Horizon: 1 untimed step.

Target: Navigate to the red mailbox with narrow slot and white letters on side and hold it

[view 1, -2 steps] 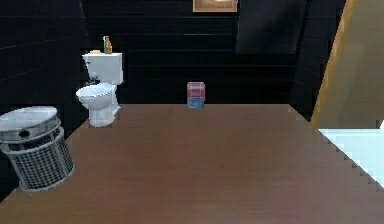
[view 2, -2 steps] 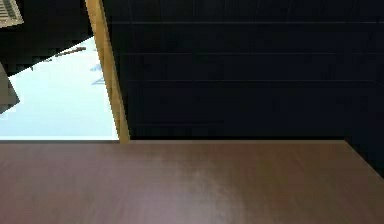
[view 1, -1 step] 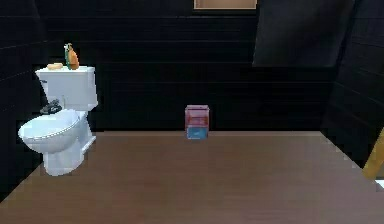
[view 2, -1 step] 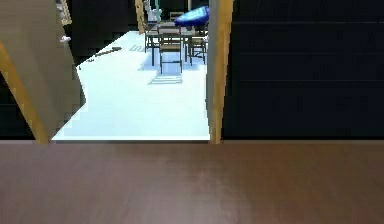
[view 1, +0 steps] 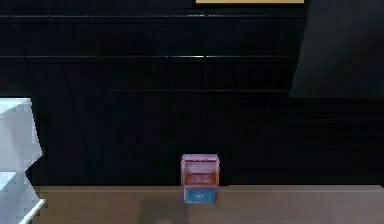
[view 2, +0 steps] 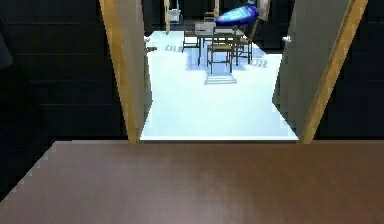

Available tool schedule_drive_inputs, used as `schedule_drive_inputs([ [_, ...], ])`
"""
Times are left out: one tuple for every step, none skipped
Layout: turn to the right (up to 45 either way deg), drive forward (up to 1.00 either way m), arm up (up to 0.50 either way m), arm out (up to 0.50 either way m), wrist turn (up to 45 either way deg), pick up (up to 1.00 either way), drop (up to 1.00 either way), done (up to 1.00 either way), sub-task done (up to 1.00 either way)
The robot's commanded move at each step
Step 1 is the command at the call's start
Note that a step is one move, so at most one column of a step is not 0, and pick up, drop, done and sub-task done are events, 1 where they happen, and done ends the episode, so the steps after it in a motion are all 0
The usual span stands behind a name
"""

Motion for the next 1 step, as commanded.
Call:
schedule_drive_inputs([
  [0.0,0.45,0.0,0.0,0.0,0.0,0.0,0.0,0.0],
])
